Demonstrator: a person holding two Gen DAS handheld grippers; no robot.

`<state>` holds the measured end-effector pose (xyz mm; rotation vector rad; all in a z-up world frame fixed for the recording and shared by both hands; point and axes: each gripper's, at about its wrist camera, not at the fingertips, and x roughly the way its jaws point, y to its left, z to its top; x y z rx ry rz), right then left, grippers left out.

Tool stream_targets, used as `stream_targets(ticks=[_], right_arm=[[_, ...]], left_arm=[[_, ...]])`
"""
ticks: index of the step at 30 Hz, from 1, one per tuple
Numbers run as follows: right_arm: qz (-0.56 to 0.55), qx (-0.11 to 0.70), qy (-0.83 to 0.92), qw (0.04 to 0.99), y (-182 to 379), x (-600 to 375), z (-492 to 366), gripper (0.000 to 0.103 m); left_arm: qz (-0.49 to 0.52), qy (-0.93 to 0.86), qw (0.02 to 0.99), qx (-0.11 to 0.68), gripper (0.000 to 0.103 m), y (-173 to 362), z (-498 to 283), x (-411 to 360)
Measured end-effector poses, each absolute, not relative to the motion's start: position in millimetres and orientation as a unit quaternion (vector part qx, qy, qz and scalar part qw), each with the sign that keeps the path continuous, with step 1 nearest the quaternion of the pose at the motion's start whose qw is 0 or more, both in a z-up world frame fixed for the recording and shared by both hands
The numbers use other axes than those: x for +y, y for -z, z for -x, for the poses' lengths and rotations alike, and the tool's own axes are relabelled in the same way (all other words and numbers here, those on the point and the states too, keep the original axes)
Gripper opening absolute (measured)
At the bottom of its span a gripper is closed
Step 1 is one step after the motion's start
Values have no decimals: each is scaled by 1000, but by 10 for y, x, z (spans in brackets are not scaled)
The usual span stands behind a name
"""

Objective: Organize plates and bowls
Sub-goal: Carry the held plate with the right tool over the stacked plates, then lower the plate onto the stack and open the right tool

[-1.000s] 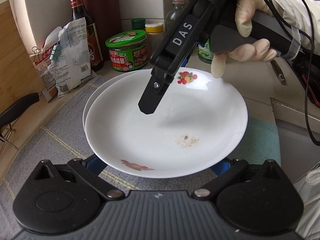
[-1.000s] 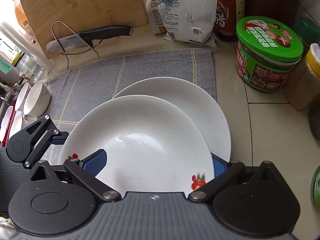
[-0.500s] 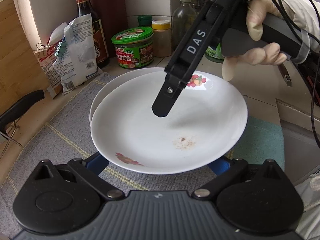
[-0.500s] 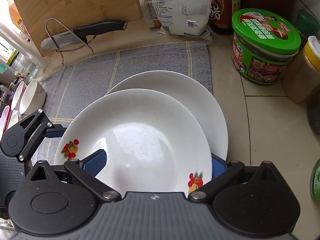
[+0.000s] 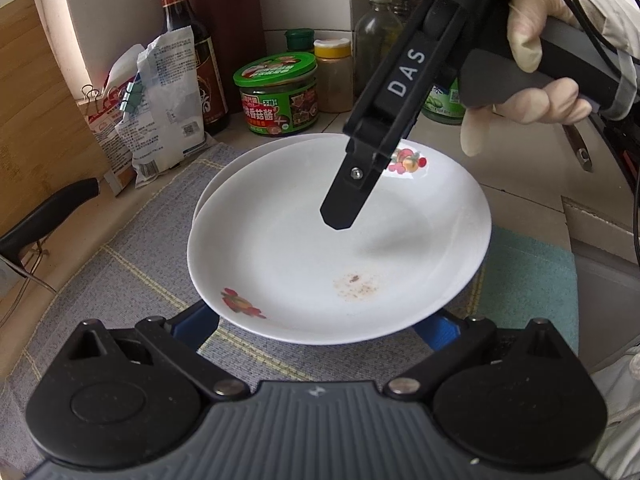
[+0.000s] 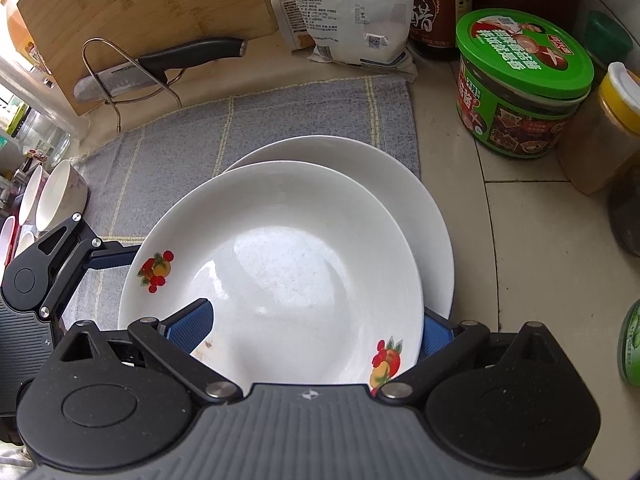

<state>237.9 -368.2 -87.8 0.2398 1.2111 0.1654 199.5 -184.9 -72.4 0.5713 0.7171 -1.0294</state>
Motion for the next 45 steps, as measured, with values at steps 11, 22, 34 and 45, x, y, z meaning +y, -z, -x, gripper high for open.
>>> stream_targets(ticks=[11, 22, 34, 45], right_arm=[[-116, 572, -70, 809, 849, -3676, -2342, 103], [-130, 575, -55, 806, 784, -3694, -2245, 103], [-135, 582, -35, 801, 774, -3699, -2186, 103], [-136, 593, -16, 794, 809, -3684, -2165, 103]], left_arm=[[-263, 475, 772, 330, 102, 712, -1987, -1835], [-262, 474, 773, 331, 102, 709, -2014, -1840], [-272, 480, 770, 320, 102, 711, -1994, -1885], [-277, 482, 770, 313, 102, 703, -1960, -1891]])
